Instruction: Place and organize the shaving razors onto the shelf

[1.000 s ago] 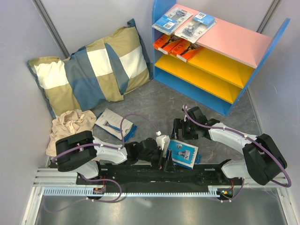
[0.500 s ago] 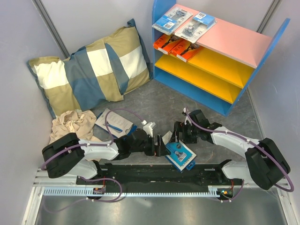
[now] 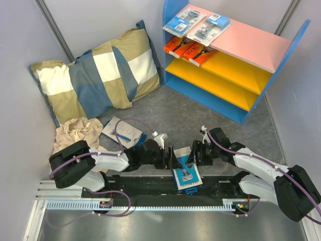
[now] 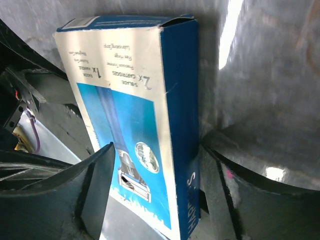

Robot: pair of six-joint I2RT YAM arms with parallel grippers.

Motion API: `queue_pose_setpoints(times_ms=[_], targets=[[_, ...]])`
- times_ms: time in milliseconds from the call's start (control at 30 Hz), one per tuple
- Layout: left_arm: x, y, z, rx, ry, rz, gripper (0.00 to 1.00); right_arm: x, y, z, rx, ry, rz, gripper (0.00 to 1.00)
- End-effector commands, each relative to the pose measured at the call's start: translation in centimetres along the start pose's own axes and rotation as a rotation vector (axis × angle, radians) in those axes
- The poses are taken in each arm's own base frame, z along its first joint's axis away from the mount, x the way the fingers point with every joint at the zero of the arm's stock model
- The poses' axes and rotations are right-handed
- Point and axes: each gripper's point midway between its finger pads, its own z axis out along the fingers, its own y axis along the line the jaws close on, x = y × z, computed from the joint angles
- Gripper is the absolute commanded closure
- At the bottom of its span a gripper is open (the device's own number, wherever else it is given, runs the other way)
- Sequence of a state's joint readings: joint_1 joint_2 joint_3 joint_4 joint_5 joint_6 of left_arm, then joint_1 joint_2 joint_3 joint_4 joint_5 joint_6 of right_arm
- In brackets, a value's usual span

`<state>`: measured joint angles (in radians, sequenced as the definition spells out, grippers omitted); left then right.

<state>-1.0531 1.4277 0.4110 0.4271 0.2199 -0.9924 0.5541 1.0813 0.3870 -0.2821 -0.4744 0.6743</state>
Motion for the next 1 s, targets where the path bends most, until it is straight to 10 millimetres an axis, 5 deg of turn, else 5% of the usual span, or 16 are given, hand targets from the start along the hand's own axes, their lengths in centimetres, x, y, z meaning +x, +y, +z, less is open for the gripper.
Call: queue_pose_setpoints(times_ms=[0, 300, 533, 767, 967], targets=[[1.3, -1.3, -0.8, 0.037, 0.013, -0.07, 0.13, 1.8, 0.7, -0.4, -0.046, 0.024, 0.053, 0.27], [3.5, 0.8, -2.3, -0.065, 0.03, -0.157, 0.18, 3.5, 0.7, -0.8, -0.063, 0.041, 0.08, 0.33], [4.5, 2.1, -0.4, -0.081, 0.043, -0.199, 0.21, 3.5, 0.8, -0.8, -0.07, 0.036, 0.068, 0.32], [5.3, 1.4, 1.9, 0.047, 0.033, -0.288, 0.72, 2.0, 2.0, -1.6, -0.118, -0.062, 0.046, 0.17], [3.9, -1.7, 0.8, 0.201, -0.037, -0.247, 0.83, 1.2, 3.0, -2.3, -0.15, -0.106, 0.028, 0.12]])
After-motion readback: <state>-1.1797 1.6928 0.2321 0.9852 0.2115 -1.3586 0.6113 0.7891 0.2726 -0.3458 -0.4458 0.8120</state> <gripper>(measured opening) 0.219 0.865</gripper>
